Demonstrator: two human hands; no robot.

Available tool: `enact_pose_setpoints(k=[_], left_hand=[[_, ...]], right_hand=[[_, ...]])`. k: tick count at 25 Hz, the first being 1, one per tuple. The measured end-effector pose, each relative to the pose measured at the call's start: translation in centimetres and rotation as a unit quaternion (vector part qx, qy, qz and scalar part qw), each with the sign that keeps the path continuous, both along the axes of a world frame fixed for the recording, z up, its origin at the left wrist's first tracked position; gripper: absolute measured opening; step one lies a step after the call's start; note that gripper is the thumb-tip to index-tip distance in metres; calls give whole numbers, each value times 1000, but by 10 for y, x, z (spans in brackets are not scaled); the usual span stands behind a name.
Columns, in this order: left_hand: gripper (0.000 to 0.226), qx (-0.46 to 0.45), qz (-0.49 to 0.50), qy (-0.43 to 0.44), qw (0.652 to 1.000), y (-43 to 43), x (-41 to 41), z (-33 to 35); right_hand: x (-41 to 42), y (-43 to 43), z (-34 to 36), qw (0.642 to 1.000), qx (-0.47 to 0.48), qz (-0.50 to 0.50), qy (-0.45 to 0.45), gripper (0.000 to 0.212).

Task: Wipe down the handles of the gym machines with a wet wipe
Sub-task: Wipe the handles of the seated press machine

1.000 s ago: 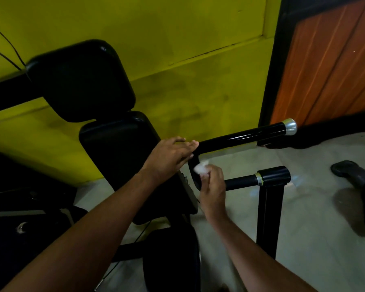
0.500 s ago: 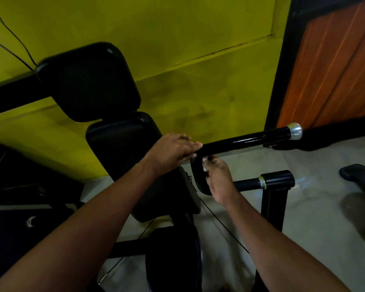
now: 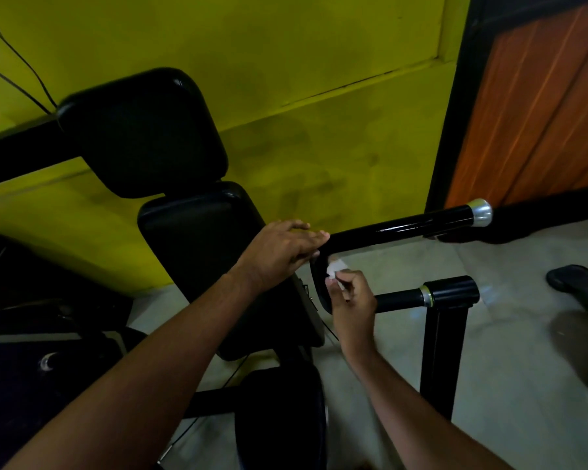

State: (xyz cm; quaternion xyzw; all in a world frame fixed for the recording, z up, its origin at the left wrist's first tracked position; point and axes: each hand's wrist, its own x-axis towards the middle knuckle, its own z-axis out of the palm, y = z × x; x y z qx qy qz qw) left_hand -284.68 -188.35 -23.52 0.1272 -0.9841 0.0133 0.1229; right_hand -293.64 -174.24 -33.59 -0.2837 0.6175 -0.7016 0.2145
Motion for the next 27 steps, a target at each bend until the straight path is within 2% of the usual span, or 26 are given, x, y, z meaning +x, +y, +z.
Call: enact_pose_setpoints(k=[3,7,12,18,19,20,22,23,27], left_hand=[[42,4,1,-3,1000,-4,2,-2],[41,12,-3,-6,1000,-6,3,-5],[42,14,-6,-3,1000,-5,2,-3],[42,-4,7,-17,1000,2,2,1],[42,-9,11,-19,1000,2,3,1],[42,-13,17,-20,1000,3,2,1],[41,-19,33,-15,999,6,1,-2],[40,-19,40,-12,999,10,3,-5],[45,7,78,-7,997,22,5,-14]], right_hand=[[0,-3,6,983,-63,-9,172,10],[0,-6,-2,917,-21,13,399,19],[-1,-5,-1,850,-2,48,524,24],[-4,8,-16,793,30,72,604,23],[-4,13,-18,808,23,84,583,22],[-6,15,-18,849,15,100,519,22],[-12,17,-12,932,19,107,345,22],[-11,18,-10,953,27,100,284,21],[-4,18,-14,980,63,66,178,42]])
